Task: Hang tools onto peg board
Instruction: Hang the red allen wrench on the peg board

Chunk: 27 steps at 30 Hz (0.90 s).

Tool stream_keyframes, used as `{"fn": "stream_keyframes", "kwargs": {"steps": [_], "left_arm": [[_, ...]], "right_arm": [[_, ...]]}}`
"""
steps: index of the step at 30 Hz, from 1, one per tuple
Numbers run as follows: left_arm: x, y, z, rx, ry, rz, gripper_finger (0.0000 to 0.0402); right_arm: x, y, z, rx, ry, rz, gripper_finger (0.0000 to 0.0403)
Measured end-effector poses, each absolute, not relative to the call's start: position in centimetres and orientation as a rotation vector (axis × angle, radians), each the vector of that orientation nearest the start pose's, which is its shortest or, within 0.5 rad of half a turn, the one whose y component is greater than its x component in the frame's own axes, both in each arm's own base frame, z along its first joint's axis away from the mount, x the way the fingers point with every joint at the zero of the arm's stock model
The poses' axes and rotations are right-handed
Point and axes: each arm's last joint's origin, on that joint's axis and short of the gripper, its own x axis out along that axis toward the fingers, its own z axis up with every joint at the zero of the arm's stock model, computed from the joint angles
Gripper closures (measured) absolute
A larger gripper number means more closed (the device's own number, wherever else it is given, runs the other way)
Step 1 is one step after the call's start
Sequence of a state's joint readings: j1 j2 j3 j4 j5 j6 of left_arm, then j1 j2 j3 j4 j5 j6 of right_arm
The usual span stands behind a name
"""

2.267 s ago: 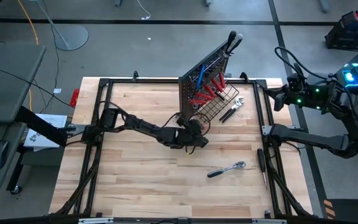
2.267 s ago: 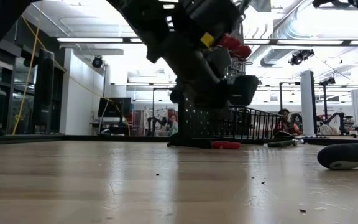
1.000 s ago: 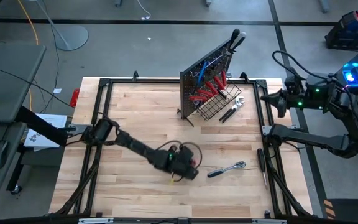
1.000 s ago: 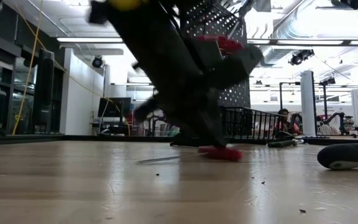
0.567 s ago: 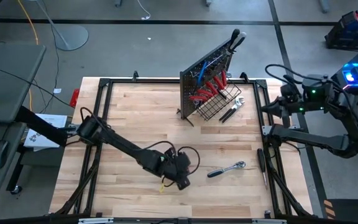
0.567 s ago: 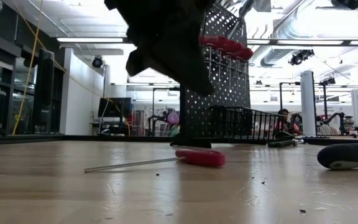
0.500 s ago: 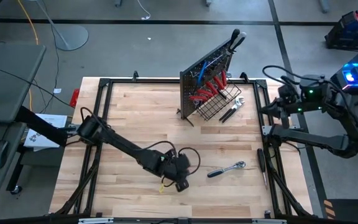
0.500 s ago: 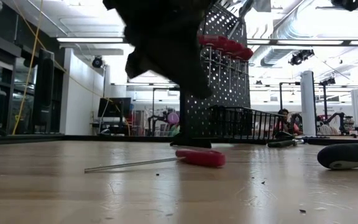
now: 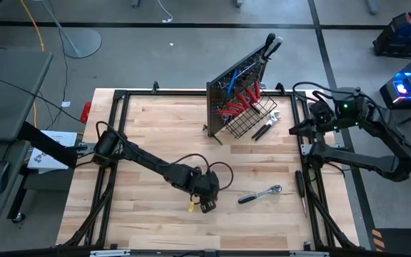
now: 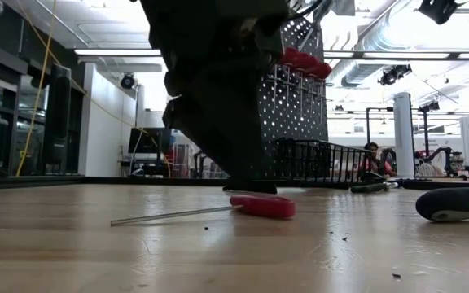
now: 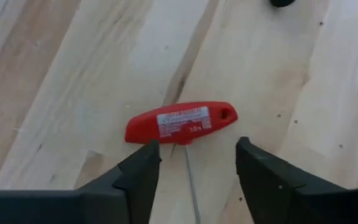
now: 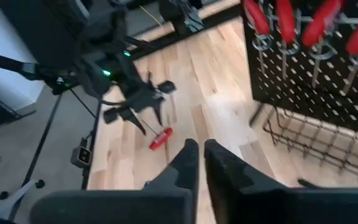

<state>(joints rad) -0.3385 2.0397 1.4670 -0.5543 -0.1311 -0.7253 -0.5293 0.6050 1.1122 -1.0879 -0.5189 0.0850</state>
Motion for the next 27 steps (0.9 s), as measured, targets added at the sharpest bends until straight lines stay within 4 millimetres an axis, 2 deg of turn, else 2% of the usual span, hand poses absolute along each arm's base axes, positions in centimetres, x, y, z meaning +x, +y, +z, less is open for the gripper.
{"fn": "stream_keyframes", "kwargs": {"steps": [4,9,12,16,18,20,24,27], "left_arm": [[39.8,-13.4,16.4,-0.402,1.123,0.21,0.0185],[40.0,-13.6,15.0,-0.422,1.177,0.182,0.0186],[40.0,-13.6,14.4,-0.431,1.194,0.186,0.0188],[40.2,-13.5,13.8,-0.44,1.194,0.208,0.0194],[40.3,-13.5,13.2,-0.429,1.205,0.224,0.0213],[40.3,-13.5,12.6,-0.439,1.22,0.248,0.0251],[40.0,-13.6,11.7,-0.459,1.26,0.291,0.0371],[39.8,-13.6,11.6,-0.472,1.277,0.328,0.039]], "right_arm": [[6.4,-2.0,37.7,0.36,0.476,-0.007,0.0331],[7.2,-2.2,38.2,0.291,0.425,0.023,0.0255],[8.2,-2.5,38.6,0.264,0.393,0.021,0.0237],[9.5,-3.0,38.8,0.224,0.388,0.001,0.0237],[10.0,-3.0,38.7,0.218,0.398,0.004,0.0242],[10.6,-3.1,38.6,0.215,0.412,0.005,0.025],[11.5,-2.9,38.8,0.202,0.4,0.02,0.0265],[12.5,-2.7,39.1,0.184,0.364,0.031,0.0271]]}}
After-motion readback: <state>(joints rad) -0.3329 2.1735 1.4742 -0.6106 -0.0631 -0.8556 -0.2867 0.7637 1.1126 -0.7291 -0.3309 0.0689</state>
